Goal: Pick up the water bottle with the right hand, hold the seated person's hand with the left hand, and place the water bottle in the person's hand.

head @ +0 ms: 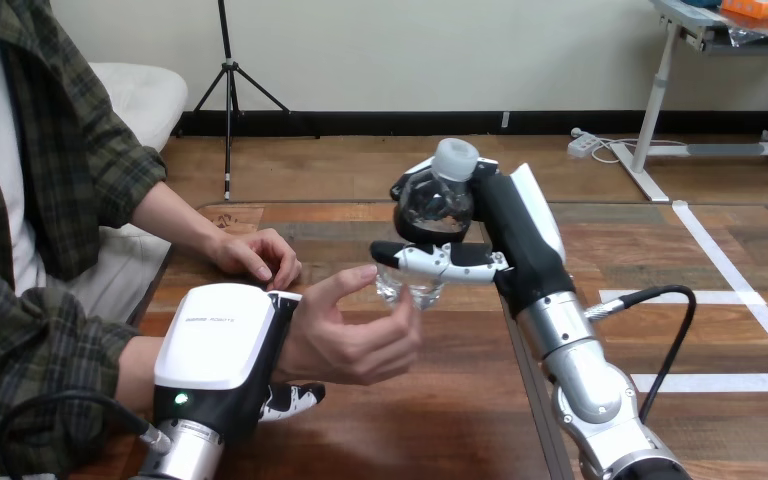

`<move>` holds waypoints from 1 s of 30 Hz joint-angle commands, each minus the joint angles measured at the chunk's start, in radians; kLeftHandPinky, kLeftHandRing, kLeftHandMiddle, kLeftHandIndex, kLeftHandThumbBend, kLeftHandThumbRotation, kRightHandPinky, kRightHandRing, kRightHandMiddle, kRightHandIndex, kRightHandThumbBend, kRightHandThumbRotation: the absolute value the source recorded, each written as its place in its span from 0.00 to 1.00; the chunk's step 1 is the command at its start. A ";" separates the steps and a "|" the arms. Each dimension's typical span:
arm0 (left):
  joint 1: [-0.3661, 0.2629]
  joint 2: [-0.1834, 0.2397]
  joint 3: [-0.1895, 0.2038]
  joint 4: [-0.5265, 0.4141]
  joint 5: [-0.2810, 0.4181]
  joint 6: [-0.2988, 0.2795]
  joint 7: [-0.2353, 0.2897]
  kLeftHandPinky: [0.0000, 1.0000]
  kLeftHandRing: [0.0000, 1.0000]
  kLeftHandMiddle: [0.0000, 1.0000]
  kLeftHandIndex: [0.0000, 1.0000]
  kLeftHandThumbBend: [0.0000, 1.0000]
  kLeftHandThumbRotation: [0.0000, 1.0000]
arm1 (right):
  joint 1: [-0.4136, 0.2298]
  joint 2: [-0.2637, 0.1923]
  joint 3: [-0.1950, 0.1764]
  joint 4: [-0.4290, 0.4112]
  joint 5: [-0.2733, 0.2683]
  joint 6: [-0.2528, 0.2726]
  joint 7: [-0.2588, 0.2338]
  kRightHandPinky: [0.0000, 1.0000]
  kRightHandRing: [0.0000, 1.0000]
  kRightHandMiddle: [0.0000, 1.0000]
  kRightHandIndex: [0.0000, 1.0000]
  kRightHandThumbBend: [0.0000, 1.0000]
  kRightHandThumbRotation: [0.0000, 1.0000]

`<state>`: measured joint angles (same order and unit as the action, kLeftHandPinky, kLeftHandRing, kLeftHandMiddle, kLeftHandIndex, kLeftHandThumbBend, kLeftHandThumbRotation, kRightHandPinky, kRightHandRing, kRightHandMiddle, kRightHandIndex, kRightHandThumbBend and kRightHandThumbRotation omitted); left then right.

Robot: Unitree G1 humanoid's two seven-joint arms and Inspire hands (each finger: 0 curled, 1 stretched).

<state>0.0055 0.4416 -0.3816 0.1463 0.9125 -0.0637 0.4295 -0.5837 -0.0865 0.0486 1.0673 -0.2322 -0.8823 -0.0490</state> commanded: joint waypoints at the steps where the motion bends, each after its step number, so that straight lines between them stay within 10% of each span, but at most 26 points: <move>1: -0.016 -0.019 -0.024 -0.046 0.013 -0.036 0.005 0.33 0.35 0.38 0.37 0.86 0.00 | -0.103 0.001 0.001 -0.043 0.004 -0.033 -0.020 0.40 0.43 0.47 0.48 0.76 0.00; 30: -0.013 -0.022 -0.022 -0.039 0.027 -0.070 0.037 0.32 0.34 0.37 0.35 0.88 0.00 | -0.108 -0.003 0.004 -0.033 0.022 -0.034 0.007 0.41 0.44 0.48 0.48 0.74 0.00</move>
<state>0.0095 0.4307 -0.3803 0.1331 0.9334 -0.0894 0.4575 -0.5873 -0.0842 0.0629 1.0674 -0.2331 -0.8826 -0.0420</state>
